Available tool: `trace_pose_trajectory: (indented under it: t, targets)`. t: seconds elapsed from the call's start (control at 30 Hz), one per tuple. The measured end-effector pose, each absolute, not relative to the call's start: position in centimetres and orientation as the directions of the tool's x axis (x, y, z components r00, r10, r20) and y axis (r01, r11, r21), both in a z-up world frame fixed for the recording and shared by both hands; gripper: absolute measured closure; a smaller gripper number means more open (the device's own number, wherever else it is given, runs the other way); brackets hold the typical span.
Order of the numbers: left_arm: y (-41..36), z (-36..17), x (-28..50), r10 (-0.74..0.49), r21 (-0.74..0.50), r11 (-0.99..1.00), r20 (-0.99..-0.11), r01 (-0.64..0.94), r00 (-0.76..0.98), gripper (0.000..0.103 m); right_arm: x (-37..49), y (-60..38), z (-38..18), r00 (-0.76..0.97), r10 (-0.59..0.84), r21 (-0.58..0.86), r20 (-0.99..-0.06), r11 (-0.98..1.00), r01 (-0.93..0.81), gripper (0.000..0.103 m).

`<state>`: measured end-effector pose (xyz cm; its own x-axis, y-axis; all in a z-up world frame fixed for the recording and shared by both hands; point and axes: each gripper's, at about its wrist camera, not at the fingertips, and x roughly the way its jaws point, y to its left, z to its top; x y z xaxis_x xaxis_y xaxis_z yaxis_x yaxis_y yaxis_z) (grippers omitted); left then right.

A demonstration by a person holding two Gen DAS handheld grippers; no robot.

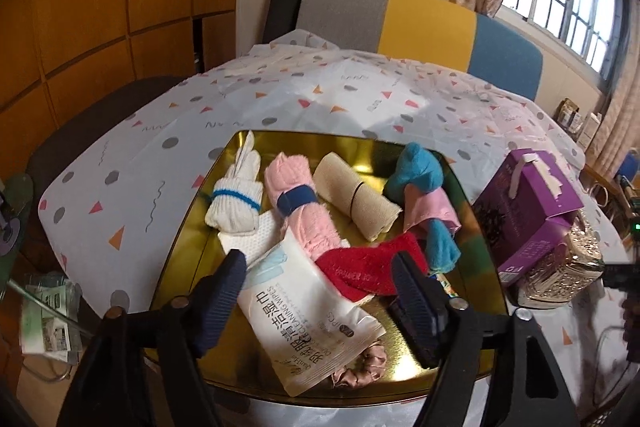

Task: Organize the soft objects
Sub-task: 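Lower the white foam block into the gold tray and open the right gripper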

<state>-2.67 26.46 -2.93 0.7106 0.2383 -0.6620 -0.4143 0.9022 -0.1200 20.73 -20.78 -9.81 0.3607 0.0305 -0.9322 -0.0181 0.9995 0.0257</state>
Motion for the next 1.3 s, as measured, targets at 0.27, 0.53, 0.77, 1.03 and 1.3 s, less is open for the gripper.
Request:
trace_pose_trajectory:
  t: [0.27,0.53,0.77,1.03,1.3]
  targets:
    - [27.5,-2.9,-3.0,0.250,-0.138,0.883,-0.670,-0.448,0.699,0.023,21.1,-18.2,-4.6,0.503,0.076,0.076,-0.861,0.997,-0.021,0.044]
    - [28.5,-2.9,-3.4,0.273,-0.137,0.869,-0.668,-0.475,0.693,0.020,19.1,-12.3,1.3,0.629,0.173,0.082,-0.758,0.982,-0.172,0.044]
    - [28.6,-2.7,-3.5,0.281,-0.135,0.868,-0.661,-0.478,0.696,0.019,15.4,-4.3,7.1,0.671,0.353,0.093,-0.652,0.916,-0.391,0.044]
    - [28.9,-2.4,-3.8,0.287,-0.138,0.863,-0.657,-0.486,0.697,0.017,9.2,6.5,8.5,0.565,0.516,0.068,-0.644,0.774,-0.629,0.044]
    - [30.0,-2.0,-4.5,0.305,-0.149,0.847,-0.651,-0.511,0.695,0.014,4.8,14.2,3.8,0.410,0.546,0.089,-0.731,0.672,-0.736,0.044]
